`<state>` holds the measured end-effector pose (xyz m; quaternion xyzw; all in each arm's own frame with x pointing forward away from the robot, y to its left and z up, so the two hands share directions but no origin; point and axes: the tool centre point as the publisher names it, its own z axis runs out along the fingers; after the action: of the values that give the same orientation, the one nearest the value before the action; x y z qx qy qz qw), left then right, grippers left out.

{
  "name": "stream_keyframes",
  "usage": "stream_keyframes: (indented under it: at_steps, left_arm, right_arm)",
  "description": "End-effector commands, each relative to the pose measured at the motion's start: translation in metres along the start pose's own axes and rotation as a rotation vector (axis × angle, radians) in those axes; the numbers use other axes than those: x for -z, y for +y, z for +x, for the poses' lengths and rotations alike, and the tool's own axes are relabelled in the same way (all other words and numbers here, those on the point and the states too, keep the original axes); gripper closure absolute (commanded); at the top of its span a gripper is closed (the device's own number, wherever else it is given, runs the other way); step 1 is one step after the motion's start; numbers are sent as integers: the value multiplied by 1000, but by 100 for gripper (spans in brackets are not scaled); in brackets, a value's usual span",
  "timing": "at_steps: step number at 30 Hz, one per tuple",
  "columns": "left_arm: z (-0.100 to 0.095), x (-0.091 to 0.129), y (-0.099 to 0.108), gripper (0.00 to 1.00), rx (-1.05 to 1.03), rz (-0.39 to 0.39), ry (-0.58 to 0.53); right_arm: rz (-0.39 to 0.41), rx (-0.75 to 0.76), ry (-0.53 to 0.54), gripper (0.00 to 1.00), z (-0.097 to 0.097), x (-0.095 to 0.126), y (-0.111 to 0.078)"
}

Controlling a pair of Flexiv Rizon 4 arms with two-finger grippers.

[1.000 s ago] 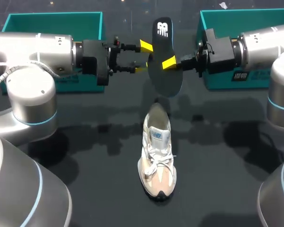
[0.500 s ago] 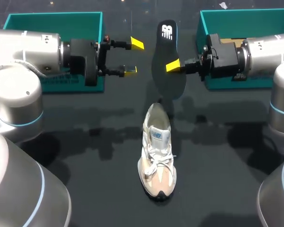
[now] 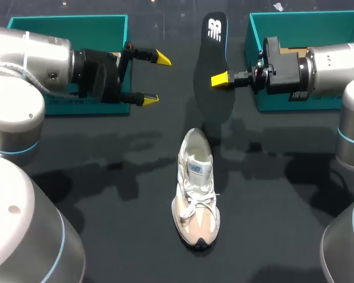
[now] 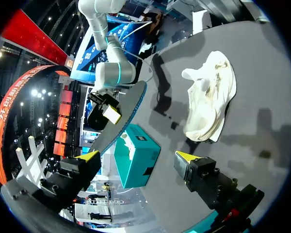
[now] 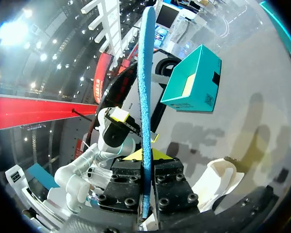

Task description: Take the shoe out of the shoebox, open the shoe tongue, remove and reinsert the insole, then place the shoe into the shoebox

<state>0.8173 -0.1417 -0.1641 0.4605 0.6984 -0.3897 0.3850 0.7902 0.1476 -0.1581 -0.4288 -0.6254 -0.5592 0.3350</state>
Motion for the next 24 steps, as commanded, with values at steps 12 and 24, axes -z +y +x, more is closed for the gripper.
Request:
stream_keyframes:
  at_steps: [12, 24]
  left_arm:
    - [-5, 2, -10, 0, 183, -82, 417]
    - [42, 44, -29, 0, 590, -260, 523]
  right_arm:
    - [-3, 0, -3, 100, 1, 1, -2]
    - [-31, 160, -35, 100, -2, 7, -15]
